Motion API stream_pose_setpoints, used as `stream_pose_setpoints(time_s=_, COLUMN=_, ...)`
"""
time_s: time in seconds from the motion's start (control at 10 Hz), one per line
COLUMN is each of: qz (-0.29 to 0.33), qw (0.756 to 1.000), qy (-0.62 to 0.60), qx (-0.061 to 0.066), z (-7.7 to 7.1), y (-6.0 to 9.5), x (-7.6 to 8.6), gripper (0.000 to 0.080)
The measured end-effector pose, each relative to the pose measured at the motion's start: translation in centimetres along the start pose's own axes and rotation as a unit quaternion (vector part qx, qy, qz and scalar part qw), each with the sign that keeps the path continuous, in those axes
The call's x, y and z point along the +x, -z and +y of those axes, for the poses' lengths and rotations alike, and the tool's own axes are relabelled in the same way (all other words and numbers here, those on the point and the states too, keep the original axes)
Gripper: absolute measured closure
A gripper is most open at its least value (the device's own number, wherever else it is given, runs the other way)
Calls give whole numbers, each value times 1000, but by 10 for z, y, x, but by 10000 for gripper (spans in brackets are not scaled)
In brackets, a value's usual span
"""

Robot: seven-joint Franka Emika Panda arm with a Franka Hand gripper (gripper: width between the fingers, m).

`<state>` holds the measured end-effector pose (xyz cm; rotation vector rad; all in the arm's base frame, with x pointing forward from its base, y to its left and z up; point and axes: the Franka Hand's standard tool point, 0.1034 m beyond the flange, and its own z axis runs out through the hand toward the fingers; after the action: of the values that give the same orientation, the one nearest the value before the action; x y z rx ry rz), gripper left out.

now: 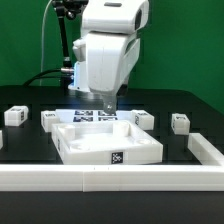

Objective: Assemble one leg

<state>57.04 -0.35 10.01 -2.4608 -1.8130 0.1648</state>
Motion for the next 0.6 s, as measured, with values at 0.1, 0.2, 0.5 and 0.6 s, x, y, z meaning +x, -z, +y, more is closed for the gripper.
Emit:
stream_pose_setpoints(time_s=0.1, qz=1, qw=1000, qy=16, qx=-4, z=1, y=-1, x=0, gripper=150)
stream_pose_setpoints(time_s=0.2, qz=5, qw=999, qy=45, qx=-14, z=1, y=-5, x=0, gripper=150)
stream_pose_setpoints(time_s=0.5, qz=-2, qw=994, qy=111, qx=-24, z=-35, y=-37, x=-2, gripper=150)
stream_pose_setpoints(time_s=0.6, qz=-2, qw=994, qy=109, qx=-22, z=-39, y=-39, x=-4, gripper=150)
